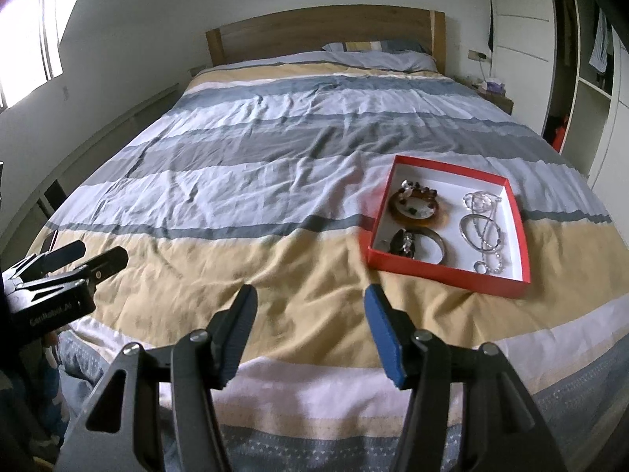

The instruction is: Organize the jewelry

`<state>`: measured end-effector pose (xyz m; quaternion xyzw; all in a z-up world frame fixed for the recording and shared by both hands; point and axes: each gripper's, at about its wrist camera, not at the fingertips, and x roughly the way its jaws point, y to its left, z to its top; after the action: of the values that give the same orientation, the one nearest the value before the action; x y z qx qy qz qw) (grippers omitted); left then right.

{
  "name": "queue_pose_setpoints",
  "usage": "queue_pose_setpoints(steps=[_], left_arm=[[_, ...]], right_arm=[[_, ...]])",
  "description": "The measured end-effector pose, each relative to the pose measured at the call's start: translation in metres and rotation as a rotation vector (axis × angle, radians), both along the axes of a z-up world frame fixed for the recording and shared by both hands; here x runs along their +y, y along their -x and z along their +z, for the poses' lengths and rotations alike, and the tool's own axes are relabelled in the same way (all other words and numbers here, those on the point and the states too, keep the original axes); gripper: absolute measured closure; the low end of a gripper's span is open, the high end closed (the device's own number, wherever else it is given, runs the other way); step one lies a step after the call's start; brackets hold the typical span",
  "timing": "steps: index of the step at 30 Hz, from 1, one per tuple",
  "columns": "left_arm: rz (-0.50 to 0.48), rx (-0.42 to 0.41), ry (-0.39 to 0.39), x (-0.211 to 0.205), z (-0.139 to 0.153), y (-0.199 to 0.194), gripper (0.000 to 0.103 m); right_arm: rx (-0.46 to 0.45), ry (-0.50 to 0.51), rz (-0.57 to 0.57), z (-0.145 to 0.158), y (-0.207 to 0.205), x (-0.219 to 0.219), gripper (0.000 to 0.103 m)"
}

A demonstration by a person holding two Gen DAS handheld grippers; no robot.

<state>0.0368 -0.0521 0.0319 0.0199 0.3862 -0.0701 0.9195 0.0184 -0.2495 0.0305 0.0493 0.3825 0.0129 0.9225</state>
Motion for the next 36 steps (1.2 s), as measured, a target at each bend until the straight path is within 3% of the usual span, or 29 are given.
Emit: queue_pose_setpoints(steps=[17,36], left_arm=[[0.009,-0.059,-0.011,-0.003,0.015,0.038,0.008],[0.019,-0.147,-0.019,0.003,0.038,0.069,0.007]], right_arm=[[-0.041,0.026,-0.047,0.008,0.04,-0.011,0.035],[-0.111,0.089,-0.116,0.03,0.074,-0.02,0.033]])
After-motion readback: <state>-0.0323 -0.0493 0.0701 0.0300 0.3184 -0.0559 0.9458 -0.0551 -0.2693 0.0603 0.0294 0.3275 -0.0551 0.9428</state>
